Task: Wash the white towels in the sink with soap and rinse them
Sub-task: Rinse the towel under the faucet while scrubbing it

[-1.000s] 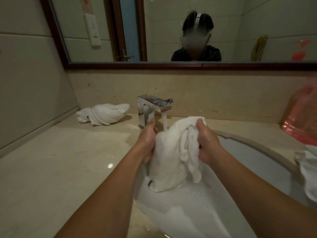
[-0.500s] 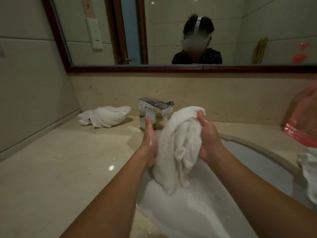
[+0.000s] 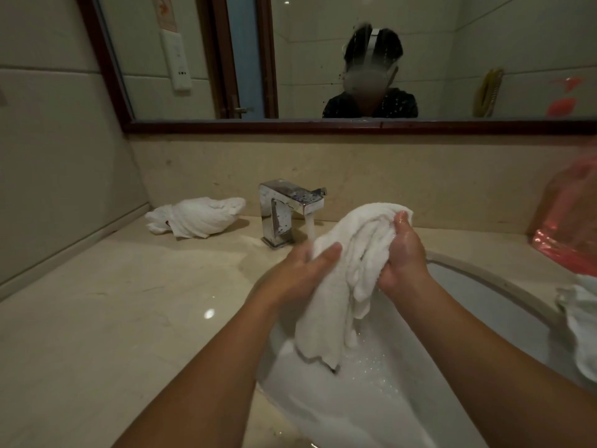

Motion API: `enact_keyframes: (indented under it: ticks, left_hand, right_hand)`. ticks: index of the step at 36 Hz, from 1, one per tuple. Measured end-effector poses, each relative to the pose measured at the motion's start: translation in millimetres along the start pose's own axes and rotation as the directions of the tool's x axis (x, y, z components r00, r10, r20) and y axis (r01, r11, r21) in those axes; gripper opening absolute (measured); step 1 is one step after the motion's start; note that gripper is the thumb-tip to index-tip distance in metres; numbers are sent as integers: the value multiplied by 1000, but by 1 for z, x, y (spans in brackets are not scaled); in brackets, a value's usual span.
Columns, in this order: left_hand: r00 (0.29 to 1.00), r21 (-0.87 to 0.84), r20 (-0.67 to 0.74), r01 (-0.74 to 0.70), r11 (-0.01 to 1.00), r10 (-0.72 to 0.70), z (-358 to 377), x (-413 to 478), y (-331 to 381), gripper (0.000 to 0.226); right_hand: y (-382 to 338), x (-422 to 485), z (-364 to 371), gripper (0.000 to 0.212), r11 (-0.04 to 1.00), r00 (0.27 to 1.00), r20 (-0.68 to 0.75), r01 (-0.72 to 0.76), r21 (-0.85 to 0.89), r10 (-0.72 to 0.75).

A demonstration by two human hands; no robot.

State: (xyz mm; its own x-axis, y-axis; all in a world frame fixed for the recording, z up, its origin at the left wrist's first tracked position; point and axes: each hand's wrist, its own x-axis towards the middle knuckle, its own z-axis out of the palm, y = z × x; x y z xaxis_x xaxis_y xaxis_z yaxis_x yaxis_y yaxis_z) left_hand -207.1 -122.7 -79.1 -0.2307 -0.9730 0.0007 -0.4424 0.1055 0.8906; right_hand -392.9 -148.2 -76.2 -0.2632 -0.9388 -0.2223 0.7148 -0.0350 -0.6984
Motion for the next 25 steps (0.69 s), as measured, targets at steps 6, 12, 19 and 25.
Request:
enact_keyframes:
  ticks: [6,12,19,25]
  left_hand:
    - [999,153,40,28,988,-35,1,-4,1,75]
    - [993,-5,-113,-24,1000,24,2,4,-7,80]
    - [944,-263,-331,-99,960,7,-3,0,8,50]
    - [912,-413,-367,17,911,-183,-10,7,2,47]
  right_hand:
    - [4,4,2,69,999,999,4,-33,16,33]
    - [0,-1,7,59,1000,1000,21,14,-6,-14]
    - [-2,-1,-2,47,906,981,60,194,-377,-185]
    - [21,-8,2,36,899,989,123,124,-420,-79]
